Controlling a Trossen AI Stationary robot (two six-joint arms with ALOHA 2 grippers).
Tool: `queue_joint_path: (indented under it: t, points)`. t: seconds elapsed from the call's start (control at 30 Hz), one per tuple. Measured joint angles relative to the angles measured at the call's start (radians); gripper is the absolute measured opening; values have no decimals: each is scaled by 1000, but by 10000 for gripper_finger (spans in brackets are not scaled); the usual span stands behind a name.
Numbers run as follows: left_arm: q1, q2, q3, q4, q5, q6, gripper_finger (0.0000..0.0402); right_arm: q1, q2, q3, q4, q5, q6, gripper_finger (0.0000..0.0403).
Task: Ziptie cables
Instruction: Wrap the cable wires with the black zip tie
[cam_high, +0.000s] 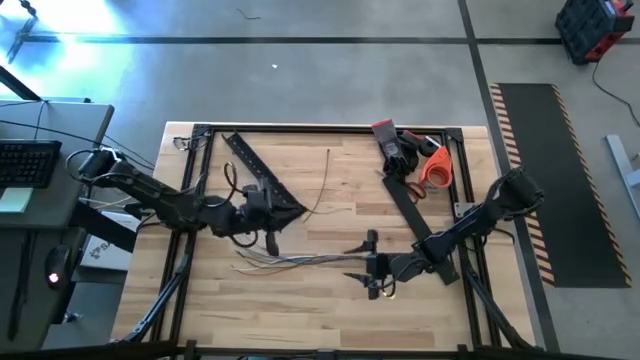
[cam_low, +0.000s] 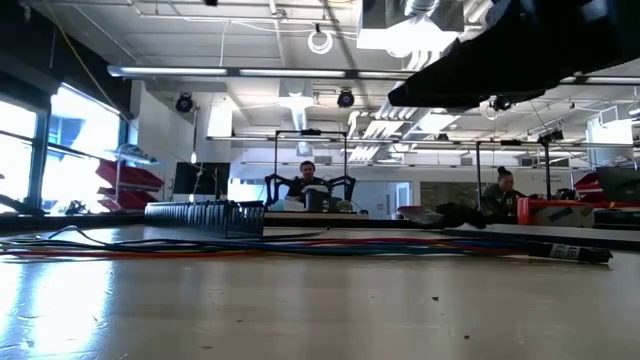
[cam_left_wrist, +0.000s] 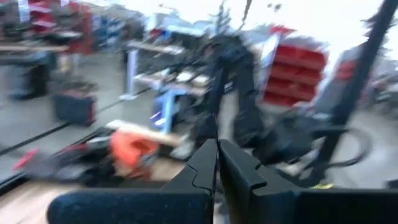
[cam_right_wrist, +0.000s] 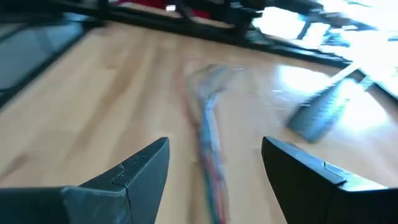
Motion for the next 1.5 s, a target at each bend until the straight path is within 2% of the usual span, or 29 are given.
queue_joint_path:
  t: [0.2, 0.3, 0.5, 0.63, 0.8, 0.97, 1.1, 1.2, 1.27, 1.33, 1.43, 1.5]
  points:
    - [-17, 120, 0, 114, 39, 14, 0, 68, 2, 0, -74, 257, 66, 243]
    - [-24, 186, 0, 154, 39, -3, 0, 116, 2, 0, -108, 281, 113, 243]
    - [-53, 308, 0, 282, 64, -30, 0, 148, 2, 0, -230, 227, 264, 243]
    - [-76, 345, 0, 378, 65, -14, 0, 132, 22, 0, -239, 210, 309, 243]
    - [-107, 350, 0, 441, 65, 32, 0, 101, 88, 0, -113, 63, 282, 243]
    - [-128, 350, 0, 427, 65, 40, 0, 75, 187, 0, 58, 34, 210, 243]
    - [-143, 349, 0, 333, 64, 39, 0, 64, 196, 0, 64, 30, 207, 243]
    - [-137, 349, 1, 172, 72, -18, 0, 72, 161, 0, 20, -5, 177, 243]
    - [-117, 349, 2, 32, 86, -32, 2, 78, 116, 0, -31, -8, 163, 243]
    - [-84, 349, 26, -177, 110, -69, 9, 83, 72, 0, -87, -8, 162, 243]
    - [-22, 350, 89, -487, 202, -112, 31, 85, 15, 0, -148, -7, 162, 243]
    - [13, 350, 116, -633, 267, -67, 49, 85, -11, 0, -160, -7, 162, 243]
